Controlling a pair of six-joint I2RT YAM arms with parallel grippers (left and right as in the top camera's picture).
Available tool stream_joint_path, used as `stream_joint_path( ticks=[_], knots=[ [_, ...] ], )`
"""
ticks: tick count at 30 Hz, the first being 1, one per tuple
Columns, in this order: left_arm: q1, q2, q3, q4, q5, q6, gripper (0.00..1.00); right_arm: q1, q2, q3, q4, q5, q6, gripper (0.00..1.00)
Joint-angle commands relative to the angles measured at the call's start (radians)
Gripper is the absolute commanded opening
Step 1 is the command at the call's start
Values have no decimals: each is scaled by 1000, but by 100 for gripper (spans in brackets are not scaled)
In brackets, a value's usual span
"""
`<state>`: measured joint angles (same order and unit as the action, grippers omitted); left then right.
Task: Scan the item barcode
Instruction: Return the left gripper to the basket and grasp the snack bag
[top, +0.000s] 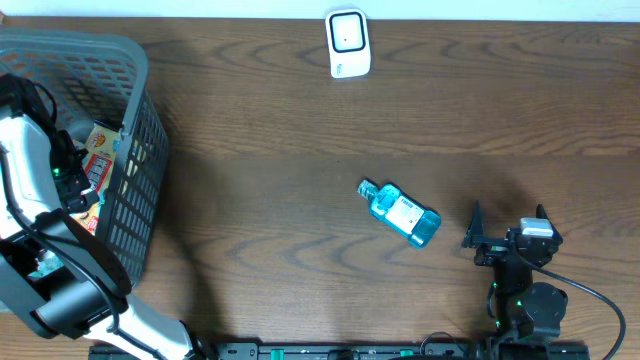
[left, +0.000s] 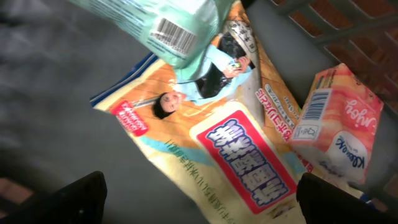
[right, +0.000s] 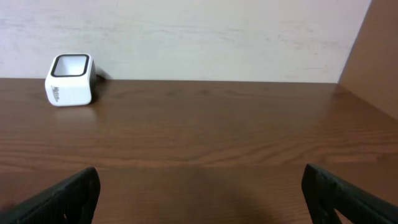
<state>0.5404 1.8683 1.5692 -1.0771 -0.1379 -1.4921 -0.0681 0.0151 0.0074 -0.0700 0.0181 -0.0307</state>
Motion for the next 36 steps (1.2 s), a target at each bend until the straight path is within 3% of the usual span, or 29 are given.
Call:
stream_joint_path(
  ticks=[1,10,15,20,24,31,36],
  knots=[
    [-15,14,-50,44,-20,-21,98,-5,-2,-2,-2,-2,-8,99],
    [-64,16,-261,323,-20,-32,98,-5,-2,-2,-2,-2,-8,99],
    [-66,35,-384,428,-20,-138,98,-5,-2,-2,-2,-2,-8,99],
    [-66,91,-422,477,-21,-106,95,-5,-2,-2,-2,-2,-8,99],
    [-66,107,-422,477,-21,43,8,-5,-2,-2,-2,-2,-8,99],
    [-56,52,-409,475,-20,211,7,-5,-2,-2,-2,-2,-8,99],
    [-53,-102,-405,459,-20,243,7,-5,-2,-2,-2,-2,-8,99]
  ],
)
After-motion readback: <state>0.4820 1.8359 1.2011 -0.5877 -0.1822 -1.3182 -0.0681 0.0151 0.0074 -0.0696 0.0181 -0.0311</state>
